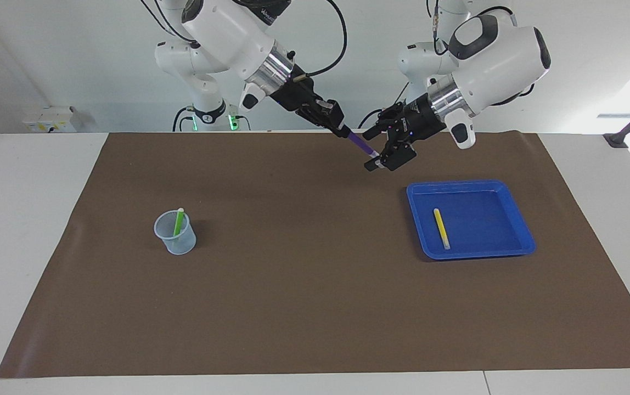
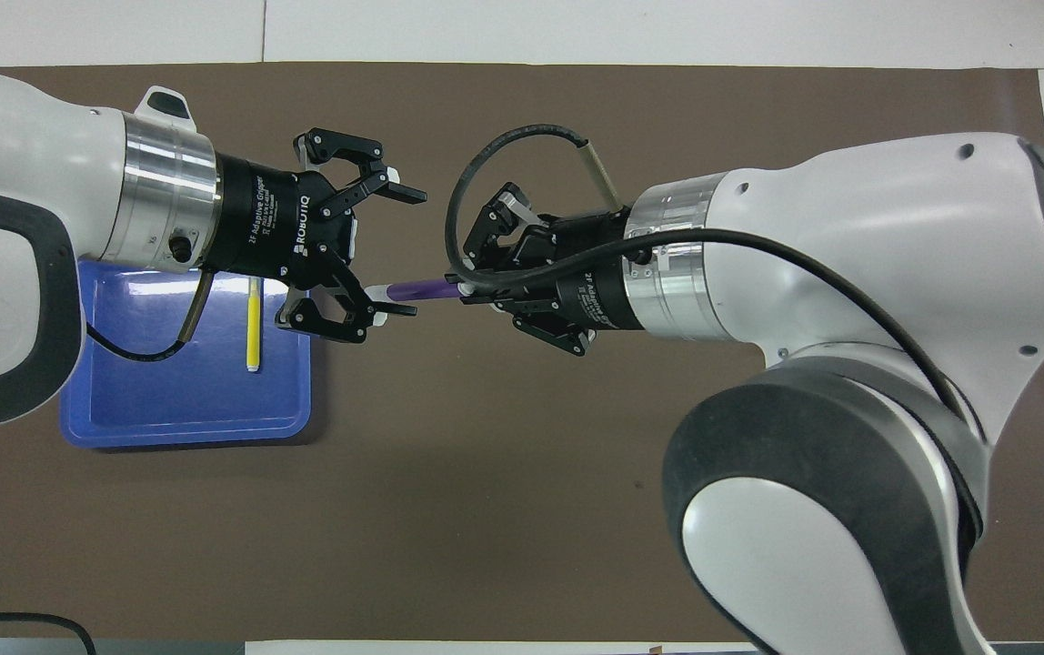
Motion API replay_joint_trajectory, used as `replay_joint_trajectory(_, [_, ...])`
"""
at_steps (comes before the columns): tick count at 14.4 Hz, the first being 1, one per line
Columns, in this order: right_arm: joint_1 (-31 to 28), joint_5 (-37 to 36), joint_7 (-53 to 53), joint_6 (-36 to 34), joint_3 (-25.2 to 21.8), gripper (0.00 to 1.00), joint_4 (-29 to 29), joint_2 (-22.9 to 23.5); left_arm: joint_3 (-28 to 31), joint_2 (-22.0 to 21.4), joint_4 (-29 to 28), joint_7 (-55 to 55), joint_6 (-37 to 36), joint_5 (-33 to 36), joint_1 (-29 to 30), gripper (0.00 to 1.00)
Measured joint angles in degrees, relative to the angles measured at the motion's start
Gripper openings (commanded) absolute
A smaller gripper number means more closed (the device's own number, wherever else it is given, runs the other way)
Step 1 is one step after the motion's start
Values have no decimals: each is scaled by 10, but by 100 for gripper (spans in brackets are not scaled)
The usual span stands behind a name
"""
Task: Right arm passes pens to left for tray arrangement
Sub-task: 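Carry the purple pen toward the left gripper while the left gripper approaches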
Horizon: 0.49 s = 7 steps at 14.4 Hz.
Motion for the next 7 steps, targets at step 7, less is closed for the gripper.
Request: replay_joint_trajectory(7, [0, -6, 0, 0, 5, 0, 0, 0, 2, -9, -11, 0, -25, 0, 0, 78])
